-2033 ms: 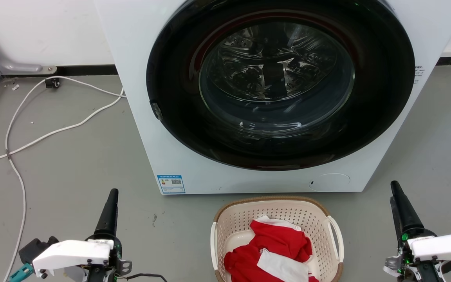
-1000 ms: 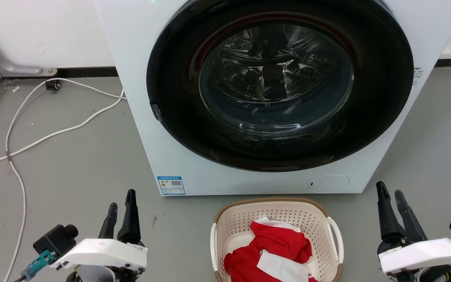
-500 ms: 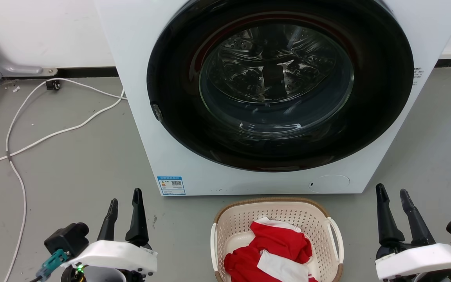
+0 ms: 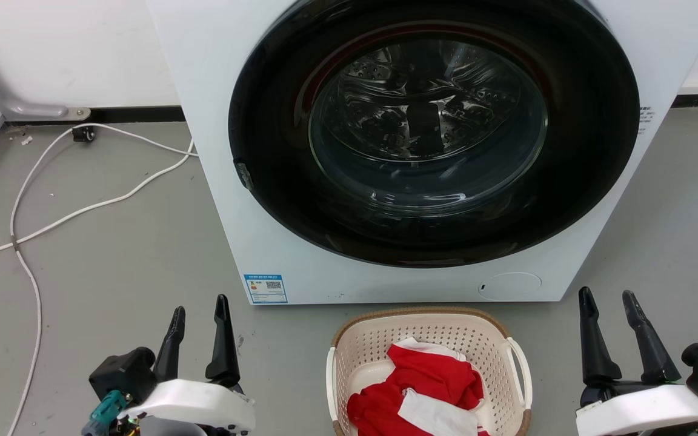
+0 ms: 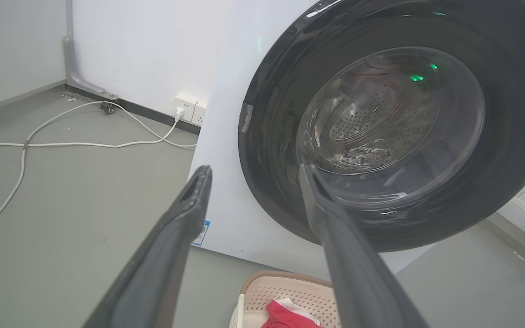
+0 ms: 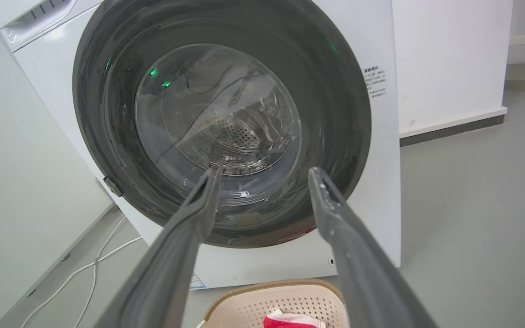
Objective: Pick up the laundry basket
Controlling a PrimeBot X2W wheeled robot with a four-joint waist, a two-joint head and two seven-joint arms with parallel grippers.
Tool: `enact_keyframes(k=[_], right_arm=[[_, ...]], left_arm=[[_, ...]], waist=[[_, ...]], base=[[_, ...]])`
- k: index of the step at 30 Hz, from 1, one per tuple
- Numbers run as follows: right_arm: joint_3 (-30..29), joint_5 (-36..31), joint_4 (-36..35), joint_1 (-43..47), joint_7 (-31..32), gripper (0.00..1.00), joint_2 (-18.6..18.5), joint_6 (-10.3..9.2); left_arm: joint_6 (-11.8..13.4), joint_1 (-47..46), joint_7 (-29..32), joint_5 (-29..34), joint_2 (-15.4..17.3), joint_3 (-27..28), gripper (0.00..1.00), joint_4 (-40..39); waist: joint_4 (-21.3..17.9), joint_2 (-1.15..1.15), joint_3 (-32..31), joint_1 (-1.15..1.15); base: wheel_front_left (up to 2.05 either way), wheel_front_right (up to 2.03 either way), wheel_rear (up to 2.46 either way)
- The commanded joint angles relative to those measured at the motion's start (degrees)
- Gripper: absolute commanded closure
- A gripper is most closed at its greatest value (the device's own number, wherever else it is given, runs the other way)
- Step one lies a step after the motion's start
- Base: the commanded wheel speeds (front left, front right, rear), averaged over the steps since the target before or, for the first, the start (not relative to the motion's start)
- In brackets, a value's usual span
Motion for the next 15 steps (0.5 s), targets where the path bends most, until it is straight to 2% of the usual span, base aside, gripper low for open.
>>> enact_keyframes(k=[1, 15], right_arm=[[0.1, -1.8, -1.0, 0.5, -0.7, 0.00, -0.3, -0.02], [0.5, -8.0, -2.5, 1.7, -2.6, 0.00, -0.3, -0.02]], left_arm=[[0.3, 0.2, -0.6, 1.7, 0.2, -0.2, 0.00, -0.7], [0.8, 1.2, -2.4, 8.7, 0.2, -1.4, 0.00, -0.6]], waist=[[0.0, 0.00, 0.0, 0.00], [0.0, 0.00, -0.3, 0.00]], base=[[0.00, 0.00, 0.00], [0.00, 0.00, 0.00]])
